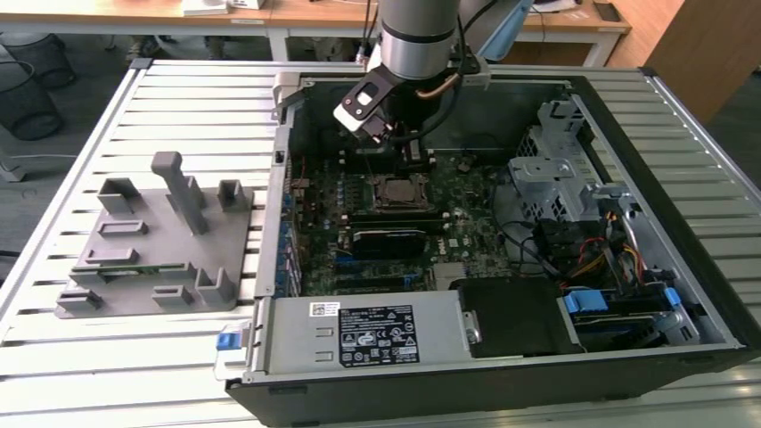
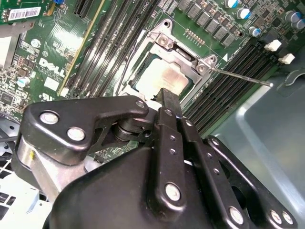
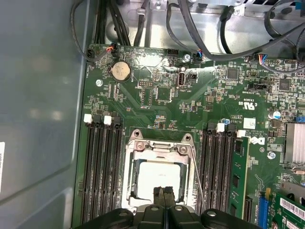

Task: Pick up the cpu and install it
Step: 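Install the first cpu locking lever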

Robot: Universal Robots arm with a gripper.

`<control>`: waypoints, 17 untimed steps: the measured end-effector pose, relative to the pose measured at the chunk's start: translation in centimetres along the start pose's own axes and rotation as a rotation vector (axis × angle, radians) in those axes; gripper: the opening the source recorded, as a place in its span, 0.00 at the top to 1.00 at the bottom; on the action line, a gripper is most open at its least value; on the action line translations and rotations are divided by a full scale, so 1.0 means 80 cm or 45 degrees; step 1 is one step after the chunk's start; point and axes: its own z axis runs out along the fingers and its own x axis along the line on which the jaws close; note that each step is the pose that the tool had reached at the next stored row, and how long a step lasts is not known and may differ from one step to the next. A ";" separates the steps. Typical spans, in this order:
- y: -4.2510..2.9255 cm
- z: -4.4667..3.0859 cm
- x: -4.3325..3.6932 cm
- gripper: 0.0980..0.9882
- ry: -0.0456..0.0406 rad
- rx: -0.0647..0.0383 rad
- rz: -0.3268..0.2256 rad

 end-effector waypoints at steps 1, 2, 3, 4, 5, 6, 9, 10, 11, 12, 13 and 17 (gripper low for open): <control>0.0000 -0.0005 0.000 0.99 0.000 0.000 0.000; 0.0000 -0.0011 0.000 0.99 0.000 0.000 0.000; 0.0000 -0.0019 0.000 0.99 0.000 0.000 0.000; 0.0001 -0.0028 0.000 0.99 0.000 0.000 0.000; 0.0001 -0.0037 0.000 0.99 0.000 0.000 0.000; 0.0001 -0.0047 0.000 0.99 0.000 0.000 0.000; 0.0002 -0.0087 0.000 0.99 0.000 0.000 0.000; 0.0002 -0.0100 0.000 0.99 0.000 0.000 0.000; 0.0002 -0.0113 0.000 0.99 0.000 0.000 0.000; 0.0003 -0.0126 0.000 0.99 0.000 0.000 0.000; 0.0003 -0.0140 0.000 0.99 0.000 0.000 0.000; 0.0004 -0.0195 0.000 0.99 0.000 0.000 0.000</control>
